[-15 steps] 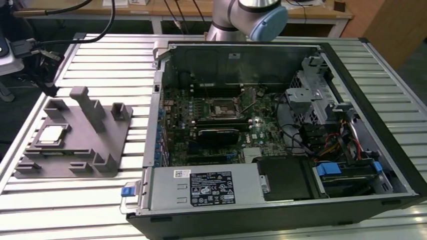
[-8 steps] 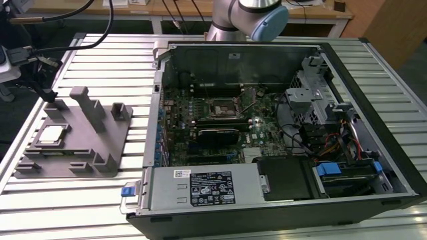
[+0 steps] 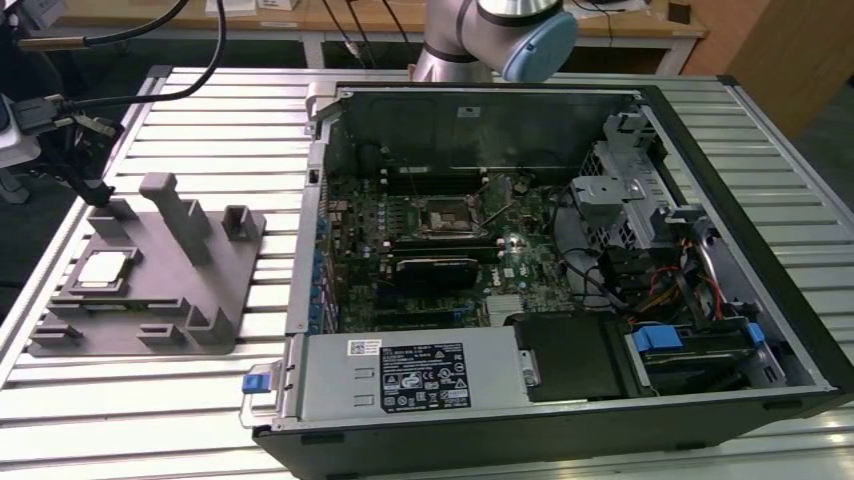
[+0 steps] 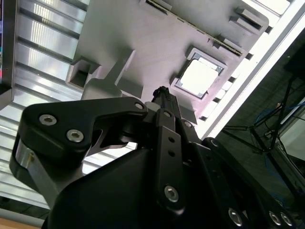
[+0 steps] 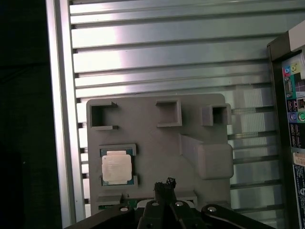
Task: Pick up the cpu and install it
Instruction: 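Reach for the cpu, then pick up the cpu and move it towards the insertion slot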
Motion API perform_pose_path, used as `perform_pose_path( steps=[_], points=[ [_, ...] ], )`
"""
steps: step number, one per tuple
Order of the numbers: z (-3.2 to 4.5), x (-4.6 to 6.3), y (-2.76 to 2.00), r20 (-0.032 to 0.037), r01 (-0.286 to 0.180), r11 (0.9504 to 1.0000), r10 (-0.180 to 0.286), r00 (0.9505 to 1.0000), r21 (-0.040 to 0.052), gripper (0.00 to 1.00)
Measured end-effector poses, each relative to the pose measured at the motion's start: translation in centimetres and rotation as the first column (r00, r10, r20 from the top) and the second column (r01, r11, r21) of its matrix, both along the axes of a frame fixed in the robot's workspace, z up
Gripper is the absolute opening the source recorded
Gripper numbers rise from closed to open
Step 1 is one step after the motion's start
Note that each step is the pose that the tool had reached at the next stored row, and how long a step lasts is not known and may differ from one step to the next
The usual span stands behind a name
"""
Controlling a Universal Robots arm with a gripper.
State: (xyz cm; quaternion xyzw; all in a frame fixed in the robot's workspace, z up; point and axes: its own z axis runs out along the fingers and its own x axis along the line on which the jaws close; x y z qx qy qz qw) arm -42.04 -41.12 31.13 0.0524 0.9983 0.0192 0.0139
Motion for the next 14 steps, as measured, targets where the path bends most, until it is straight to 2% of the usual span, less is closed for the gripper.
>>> perform_pose_path(
  steps=[14],
  points=[
    [-0.20, -0.03, 0.00, 0.0001, 0.000, 1.0000, 0.000, 1.0000, -0.0009, 0.11]
  ],
)
